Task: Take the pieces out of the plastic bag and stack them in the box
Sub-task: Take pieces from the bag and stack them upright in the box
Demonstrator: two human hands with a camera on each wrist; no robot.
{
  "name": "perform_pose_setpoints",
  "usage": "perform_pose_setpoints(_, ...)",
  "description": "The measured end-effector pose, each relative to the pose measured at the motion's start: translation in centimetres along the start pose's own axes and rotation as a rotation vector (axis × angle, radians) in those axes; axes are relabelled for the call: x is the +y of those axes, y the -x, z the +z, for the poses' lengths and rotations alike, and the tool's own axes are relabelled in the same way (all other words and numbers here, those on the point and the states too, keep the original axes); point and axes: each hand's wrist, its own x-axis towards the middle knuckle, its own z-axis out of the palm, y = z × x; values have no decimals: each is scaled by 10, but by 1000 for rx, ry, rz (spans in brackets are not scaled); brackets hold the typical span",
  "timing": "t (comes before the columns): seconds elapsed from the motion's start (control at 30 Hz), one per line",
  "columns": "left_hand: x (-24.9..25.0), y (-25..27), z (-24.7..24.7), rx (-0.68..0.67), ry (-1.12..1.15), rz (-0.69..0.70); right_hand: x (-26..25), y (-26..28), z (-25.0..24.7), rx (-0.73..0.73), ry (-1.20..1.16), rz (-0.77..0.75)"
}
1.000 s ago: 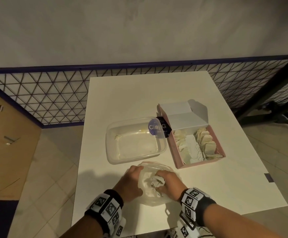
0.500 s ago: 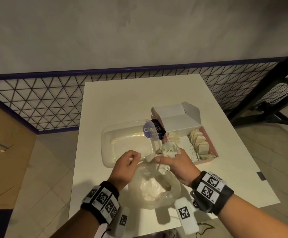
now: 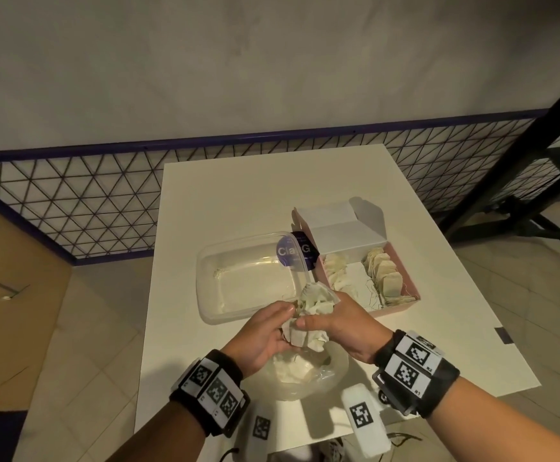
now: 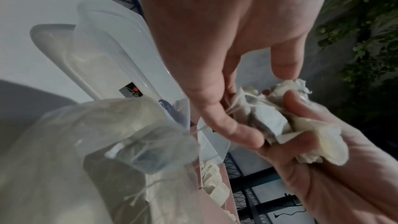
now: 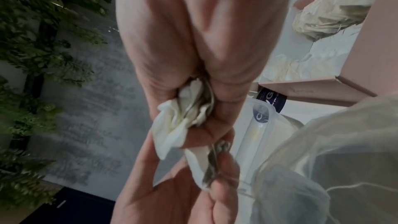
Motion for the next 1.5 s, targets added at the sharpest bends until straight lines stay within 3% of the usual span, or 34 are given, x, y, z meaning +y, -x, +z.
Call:
perform_pose_setpoints(0.17, -1, 4, -3, -19, -35, 5, -11, 4, -9, 60, -33, -15)
perform_pose_setpoints(0.4, -4, 9, -13, 109, 10, -10, -16, 11, -15, 99, -29, -38)
perform_pose_setpoints(0.67, -4, 11, -31, 277, -254, -59, -14, 16, -13, 163, 104, -3)
perform_pose_setpoints(1.0, 2, 16, -53, 468, -260, -57, -27, 24, -13, 215, 240, -50)
perform_pose_setpoints(1.37, -3, 8, -37, 444, -188, 38, -78, 41, 1, 41, 168, -209)
perform_pose_setpoints(1.5, 0, 5, -16, 281, -84, 37, -86, 35, 4, -19, 76, -216)
